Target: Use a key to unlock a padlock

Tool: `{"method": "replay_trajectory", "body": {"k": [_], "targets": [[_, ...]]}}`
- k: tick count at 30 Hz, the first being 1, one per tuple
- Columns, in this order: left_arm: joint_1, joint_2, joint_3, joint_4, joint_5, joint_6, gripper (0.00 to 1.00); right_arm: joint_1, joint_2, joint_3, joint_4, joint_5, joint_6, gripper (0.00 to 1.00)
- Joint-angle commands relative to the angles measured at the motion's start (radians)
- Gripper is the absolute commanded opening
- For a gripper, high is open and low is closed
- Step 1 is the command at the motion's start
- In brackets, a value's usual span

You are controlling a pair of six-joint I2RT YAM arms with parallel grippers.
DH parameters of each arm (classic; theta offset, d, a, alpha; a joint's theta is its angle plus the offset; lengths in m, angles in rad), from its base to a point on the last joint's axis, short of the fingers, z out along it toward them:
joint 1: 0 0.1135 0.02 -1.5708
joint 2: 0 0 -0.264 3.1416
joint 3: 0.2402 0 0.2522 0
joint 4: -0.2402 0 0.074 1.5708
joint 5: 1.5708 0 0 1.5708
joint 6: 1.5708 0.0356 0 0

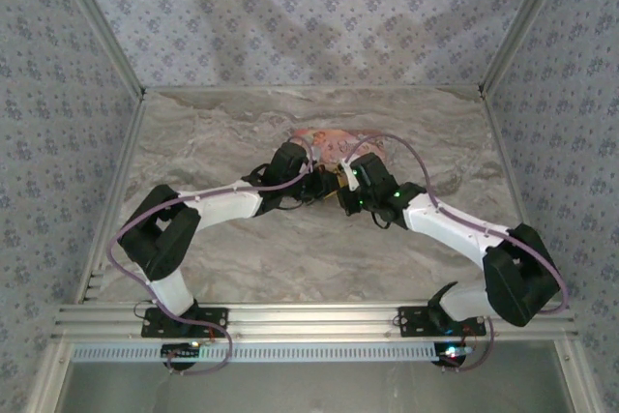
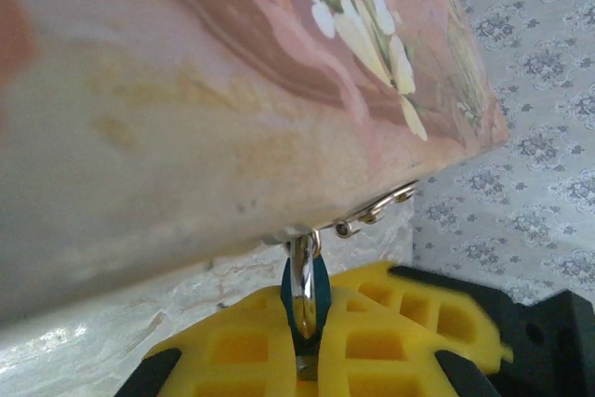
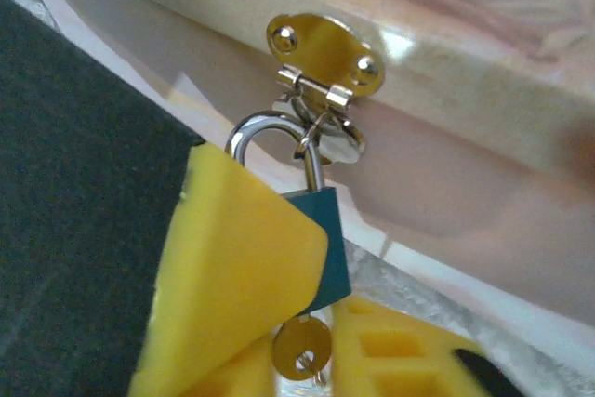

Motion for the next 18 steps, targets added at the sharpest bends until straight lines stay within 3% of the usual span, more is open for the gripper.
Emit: {"method": "replay_trajectory", "body": {"k": [1,9,11,13,18], "targets": [[-0.002,-0.038,0.038,0.057,0.052,-0.013,0.03,0.003,0.018,0.027,0.014,-0.017,-0.02,0.0],[-0.002,-0.038,0.031,0.043,0.047,0.0,0.05,0.002,0.005,0.001,0.027,-0.062,-0.016,0.0],[-0.005,-0.038,0.02,0.034,0.034,0.007,0.06,0.002,0.002,-0.007,0.018,-0.07,-0.005,0.23],[-0.006,-0.044,0.007,0.008,0.016,0.026,0.07,0.001,-0.02,-0.031,0.02,-0.072,0.015,0.37],[-0.012,-0.054,-0.033,-0.043,-0.038,0.072,0.1,-0.022,-0.117,-0.108,0.024,-0.095,0.077,0.39]]}}
